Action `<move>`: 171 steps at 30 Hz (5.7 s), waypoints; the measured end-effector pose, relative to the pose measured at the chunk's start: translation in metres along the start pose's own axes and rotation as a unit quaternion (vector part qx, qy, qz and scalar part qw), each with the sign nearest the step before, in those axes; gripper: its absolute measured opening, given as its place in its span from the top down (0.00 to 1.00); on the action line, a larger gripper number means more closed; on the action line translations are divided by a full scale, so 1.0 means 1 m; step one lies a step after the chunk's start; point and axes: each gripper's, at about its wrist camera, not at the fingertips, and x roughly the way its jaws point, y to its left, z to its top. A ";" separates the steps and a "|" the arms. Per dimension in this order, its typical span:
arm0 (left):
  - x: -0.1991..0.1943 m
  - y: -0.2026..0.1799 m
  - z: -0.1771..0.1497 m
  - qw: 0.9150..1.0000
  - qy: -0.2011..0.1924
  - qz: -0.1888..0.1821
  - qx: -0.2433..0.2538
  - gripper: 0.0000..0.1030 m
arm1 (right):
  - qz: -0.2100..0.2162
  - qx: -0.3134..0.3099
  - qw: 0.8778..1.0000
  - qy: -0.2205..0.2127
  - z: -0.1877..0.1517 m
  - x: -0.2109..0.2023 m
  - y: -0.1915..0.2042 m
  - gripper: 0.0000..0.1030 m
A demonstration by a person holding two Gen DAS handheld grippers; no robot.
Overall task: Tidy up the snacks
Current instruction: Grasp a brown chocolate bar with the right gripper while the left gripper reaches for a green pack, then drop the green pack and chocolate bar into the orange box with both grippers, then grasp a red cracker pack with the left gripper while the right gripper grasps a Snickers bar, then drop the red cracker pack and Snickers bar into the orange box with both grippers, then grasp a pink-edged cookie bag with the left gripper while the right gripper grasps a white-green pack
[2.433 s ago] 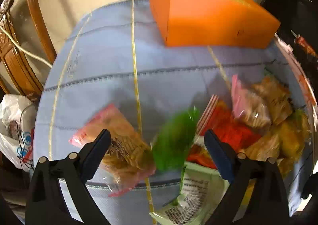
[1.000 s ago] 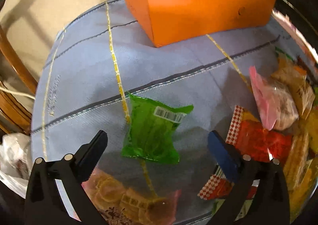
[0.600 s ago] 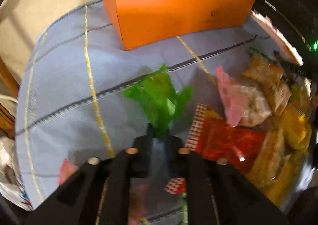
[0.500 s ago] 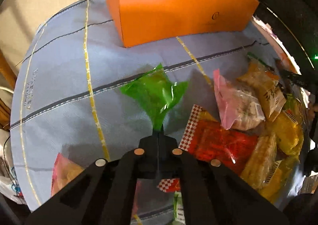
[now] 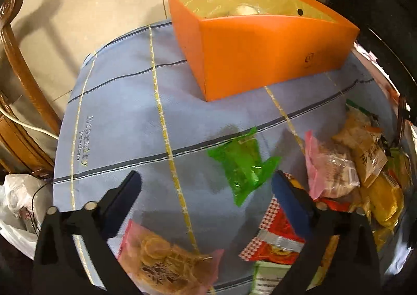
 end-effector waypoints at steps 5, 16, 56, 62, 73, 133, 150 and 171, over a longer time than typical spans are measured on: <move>0.032 -0.015 0.014 0.998 0.049 -0.001 -0.043 0.04 | 0.010 0.004 1.000 0.006 -0.004 0.007 0.002 0.78; 0.043 -0.016 0.009 0.992 0.063 -0.015 -0.111 0.68 | 0.019 0.023 1.000 0.000 -0.003 -0.001 -0.005 0.78; 0.018 -0.065 0.016 0.998 -0.007 0.041 0.051 0.04 | 0.095 -0.032 0.994 0.050 0.037 -0.010 0.083 0.04; 0.043 -0.077 -0.030 0.998 0.019 0.026 0.055 0.04 | 0.066 -0.034 0.994 0.084 -0.008 0.021 0.094 0.04; 0.059 -0.090 -0.039 0.998 0.042 -0.053 0.011 0.05 | 0.080 -0.006 0.994 0.076 -0.012 0.039 0.084 0.06; -0.070 -0.050 0.021 0.996 -0.035 -0.039 -0.072 0.30 | 0.175 0.039 0.983 -0.034 0.010 -0.077 0.037 0.84; -0.029 -0.039 0.211 0.989 -0.100 -0.006 -0.112 0.04 | 0.180 -0.036 0.976 -0.118 0.194 -0.080 0.126 0.06; 0.018 -0.156 -0.019 0.965 -0.056 -0.020 0.257 0.04 | 0.103 -0.031 0.986 0.127 0.013 0.063 0.119 0.04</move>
